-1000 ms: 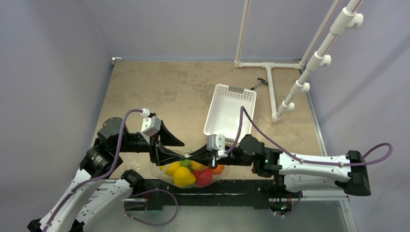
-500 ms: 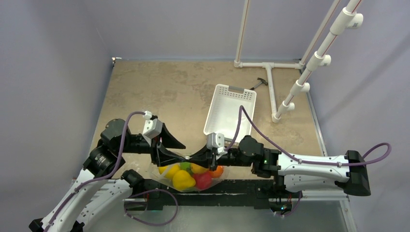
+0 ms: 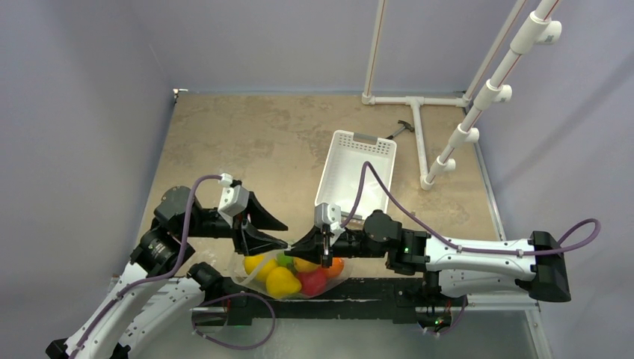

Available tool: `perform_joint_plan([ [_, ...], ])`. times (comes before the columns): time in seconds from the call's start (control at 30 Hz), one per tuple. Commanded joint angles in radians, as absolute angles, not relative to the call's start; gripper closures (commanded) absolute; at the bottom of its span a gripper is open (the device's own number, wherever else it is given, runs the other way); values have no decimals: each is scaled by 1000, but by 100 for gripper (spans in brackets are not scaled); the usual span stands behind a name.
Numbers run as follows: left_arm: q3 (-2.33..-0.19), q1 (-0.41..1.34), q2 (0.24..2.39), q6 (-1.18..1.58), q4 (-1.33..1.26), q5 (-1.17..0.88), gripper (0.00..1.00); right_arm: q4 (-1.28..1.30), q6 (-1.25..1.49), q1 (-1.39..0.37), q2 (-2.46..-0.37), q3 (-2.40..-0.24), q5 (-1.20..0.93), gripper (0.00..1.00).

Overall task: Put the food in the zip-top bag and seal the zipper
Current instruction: Adjust the zipper food storage bag at the center of the board.

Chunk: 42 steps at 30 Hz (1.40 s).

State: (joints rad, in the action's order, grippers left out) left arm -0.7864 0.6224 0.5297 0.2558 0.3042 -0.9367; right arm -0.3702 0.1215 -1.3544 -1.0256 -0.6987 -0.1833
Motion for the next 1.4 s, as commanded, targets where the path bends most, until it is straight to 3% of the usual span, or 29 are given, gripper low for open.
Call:
perform_joint_plan([
  [0.0, -763, 625, 520, 286, 248, -977, 60, -422, 162, -1355, -1025, -747, -200, 100],
  [0.2, -758, 626, 515, 300, 248, -991, 63, -422, 172, -1355, -1025, -753, -185, 100],
  [0.53, -762, 625, 497, 304, 262, -992, 58, -404, 195, -1354, -1019, -762, -145, 100],
  [1.0, -764, 625, 525, 302, 273, -974, 58, -408, 254, -1353, -1016, -774, -98, 100],
  [1.37, -765, 625, 542, 296, 275, -960, 67, -413, 275, -1353, -1019, -783, -74, 100],
])
